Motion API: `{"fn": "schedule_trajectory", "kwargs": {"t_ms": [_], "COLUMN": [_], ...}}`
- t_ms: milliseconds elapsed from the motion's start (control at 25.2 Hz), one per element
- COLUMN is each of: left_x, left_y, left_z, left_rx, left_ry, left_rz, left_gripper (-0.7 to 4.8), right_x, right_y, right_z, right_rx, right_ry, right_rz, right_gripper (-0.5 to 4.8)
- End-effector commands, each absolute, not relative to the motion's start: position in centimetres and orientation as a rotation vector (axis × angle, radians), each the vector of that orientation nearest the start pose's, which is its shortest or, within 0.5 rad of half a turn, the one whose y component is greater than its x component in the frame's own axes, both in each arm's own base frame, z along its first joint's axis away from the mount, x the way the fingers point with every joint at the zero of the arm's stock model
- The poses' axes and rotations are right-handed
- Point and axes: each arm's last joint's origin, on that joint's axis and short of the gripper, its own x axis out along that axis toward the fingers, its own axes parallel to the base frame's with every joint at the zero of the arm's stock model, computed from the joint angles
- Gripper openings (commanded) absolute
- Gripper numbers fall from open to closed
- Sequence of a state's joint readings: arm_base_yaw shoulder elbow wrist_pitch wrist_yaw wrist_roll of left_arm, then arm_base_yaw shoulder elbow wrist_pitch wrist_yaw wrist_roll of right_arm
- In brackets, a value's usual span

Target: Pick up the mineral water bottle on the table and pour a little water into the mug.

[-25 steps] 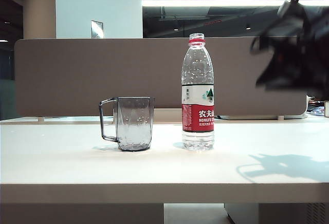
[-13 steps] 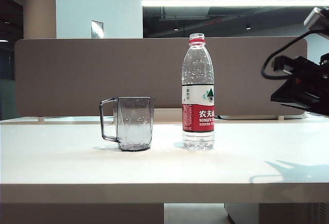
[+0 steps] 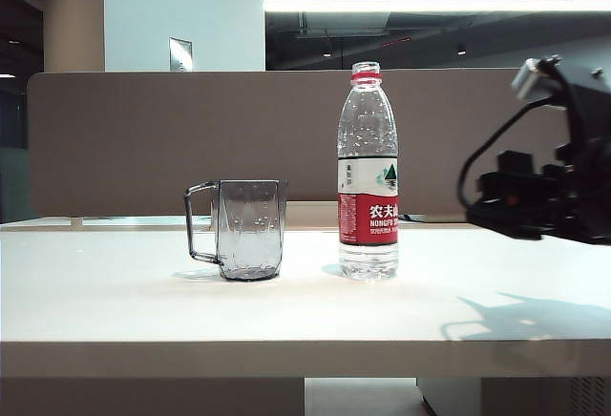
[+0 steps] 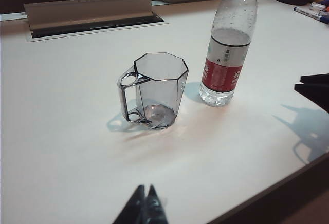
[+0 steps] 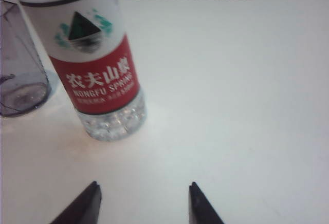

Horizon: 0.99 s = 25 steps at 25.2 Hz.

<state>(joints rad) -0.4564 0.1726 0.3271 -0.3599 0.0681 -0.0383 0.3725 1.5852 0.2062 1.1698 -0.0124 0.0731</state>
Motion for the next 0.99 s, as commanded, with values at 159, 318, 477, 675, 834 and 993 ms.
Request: {"fn": "schedule_trajectory", "kwargs": {"t_ms": [159, 318, 477, 675, 834, 993], "left_x": [7.7, 7.7, 7.7, 7.7, 7.7, 7.7], "left_y": [-4.0, -4.0, -4.0, -4.0, -4.0, -4.0], "left_z": [22.8, 22.8, 22.8, 22.8, 22.8, 22.8], "left_rx": [0.004, 0.004, 0.004, 0.004, 0.004, 0.004], "left_ry": [0.202, 0.202, 0.201, 0.201, 0.202, 0.202], "left_rz": [-0.521, -0.520, -0.520, -0.519, -0.520, -0.520], "left_gripper": [-0.05, -0.05, -0.05, -0.05, -0.05, -0.05], "right_x": [23.0, 24.2, 25.2, 26.3, 27.4, 28.9], "right_y": [9.2, 9.8, 10.6, 11.6, 12.4, 13.4], "right_z": [12.1, 12.1, 12.4, 12.3, 11.7, 11.2], "right_rx": [0.033, 0.036, 0.039, 0.040, 0.038, 0.039], "right_ry": [0.114, 0.107, 0.090, 0.086, 0.093, 0.088], "right_rz": [0.420, 0.448, 0.499, 0.528, 0.544, 0.552], "right_gripper": [3.93, 4.69, 4.75, 4.77, 4.77, 4.79]}}
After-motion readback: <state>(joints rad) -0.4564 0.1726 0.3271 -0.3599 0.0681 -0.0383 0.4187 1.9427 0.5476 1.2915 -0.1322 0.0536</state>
